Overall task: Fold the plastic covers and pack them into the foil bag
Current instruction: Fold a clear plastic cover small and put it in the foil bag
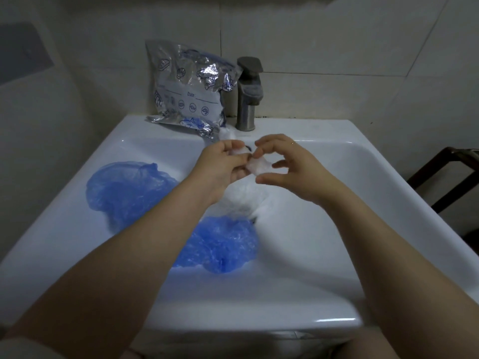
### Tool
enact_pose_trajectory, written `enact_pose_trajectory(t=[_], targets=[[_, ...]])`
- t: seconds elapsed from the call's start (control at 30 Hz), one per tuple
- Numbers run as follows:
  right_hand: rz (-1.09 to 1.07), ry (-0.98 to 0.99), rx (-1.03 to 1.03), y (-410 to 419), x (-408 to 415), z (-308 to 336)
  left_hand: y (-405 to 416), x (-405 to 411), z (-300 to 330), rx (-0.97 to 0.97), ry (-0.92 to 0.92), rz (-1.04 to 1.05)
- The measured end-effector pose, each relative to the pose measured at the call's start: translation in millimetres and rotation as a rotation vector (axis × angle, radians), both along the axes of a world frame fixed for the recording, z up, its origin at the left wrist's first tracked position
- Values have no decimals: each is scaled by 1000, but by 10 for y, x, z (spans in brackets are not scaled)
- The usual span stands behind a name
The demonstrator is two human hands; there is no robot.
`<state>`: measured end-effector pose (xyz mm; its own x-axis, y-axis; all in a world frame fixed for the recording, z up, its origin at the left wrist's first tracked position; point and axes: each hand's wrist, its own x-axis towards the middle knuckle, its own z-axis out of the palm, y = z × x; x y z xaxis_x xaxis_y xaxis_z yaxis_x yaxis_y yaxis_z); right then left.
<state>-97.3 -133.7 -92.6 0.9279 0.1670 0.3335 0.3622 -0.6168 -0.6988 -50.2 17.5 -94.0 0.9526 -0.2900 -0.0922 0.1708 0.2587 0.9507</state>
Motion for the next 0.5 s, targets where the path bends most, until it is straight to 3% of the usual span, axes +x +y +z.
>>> enact_pose_trajectory(t=[0.1,0.2,0.33,0.5], targets=[[43,-51,-122,-34,7,6,42,28,18,-83,50,-21],[63,-103,-17,-4,26,-59,29,1,19,-66,50,-61],[11,-184,-42,-25,41,-54,-13,-38,18,-49,48,-103],[-22,-76,-18,-15,32,-33,-37,-62,6,37,1,-122]])
